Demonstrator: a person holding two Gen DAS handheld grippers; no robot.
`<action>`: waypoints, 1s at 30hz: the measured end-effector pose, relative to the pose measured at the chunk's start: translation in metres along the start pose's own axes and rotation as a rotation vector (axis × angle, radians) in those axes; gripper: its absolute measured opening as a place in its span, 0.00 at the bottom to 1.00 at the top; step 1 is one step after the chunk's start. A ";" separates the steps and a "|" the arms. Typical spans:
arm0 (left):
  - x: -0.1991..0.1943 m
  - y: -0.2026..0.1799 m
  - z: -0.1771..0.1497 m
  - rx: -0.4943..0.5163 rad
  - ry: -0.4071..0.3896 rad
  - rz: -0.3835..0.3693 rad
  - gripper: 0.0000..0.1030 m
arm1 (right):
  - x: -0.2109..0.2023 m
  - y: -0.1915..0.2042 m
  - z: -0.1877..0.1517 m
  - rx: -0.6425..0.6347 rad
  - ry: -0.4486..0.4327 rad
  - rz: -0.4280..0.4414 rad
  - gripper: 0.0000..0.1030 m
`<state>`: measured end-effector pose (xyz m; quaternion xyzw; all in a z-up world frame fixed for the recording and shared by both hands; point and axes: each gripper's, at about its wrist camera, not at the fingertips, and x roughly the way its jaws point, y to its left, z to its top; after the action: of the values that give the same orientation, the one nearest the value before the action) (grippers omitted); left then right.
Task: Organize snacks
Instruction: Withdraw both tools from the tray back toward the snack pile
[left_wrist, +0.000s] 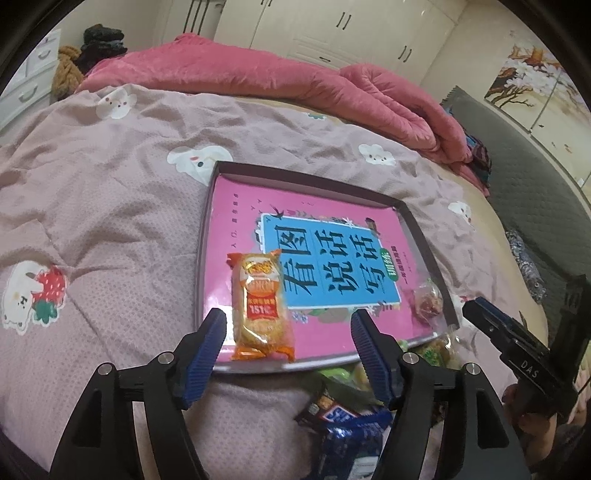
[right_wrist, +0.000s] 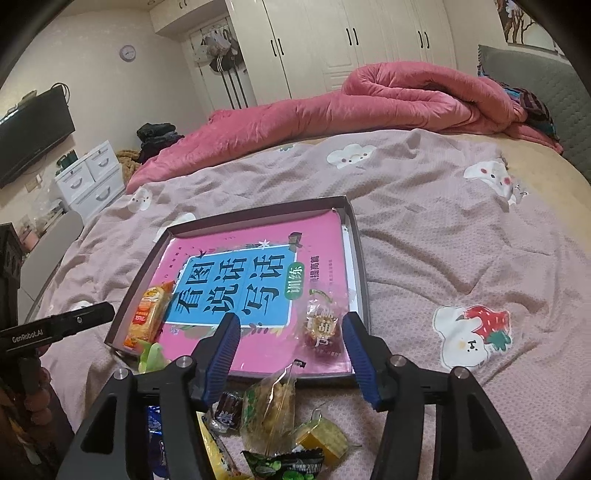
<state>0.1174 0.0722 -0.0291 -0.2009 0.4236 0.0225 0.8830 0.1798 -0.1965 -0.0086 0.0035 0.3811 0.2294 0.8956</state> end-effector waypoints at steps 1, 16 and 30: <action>-0.001 -0.002 -0.002 0.008 0.003 -0.001 0.70 | -0.001 0.000 0.000 0.001 -0.002 -0.001 0.59; -0.013 -0.026 -0.020 0.083 0.012 0.028 0.75 | -0.021 0.005 -0.005 -0.006 -0.035 -0.005 0.65; -0.021 -0.030 -0.039 0.111 0.053 0.036 0.76 | -0.039 0.017 -0.022 -0.024 -0.024 0.000 0.67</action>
<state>0.0815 0.0326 -0.0255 -0.1446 0.4512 0.0095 0.8806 0.1344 -0.2009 0.0056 -0.0045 0.3673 0.2339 0.9002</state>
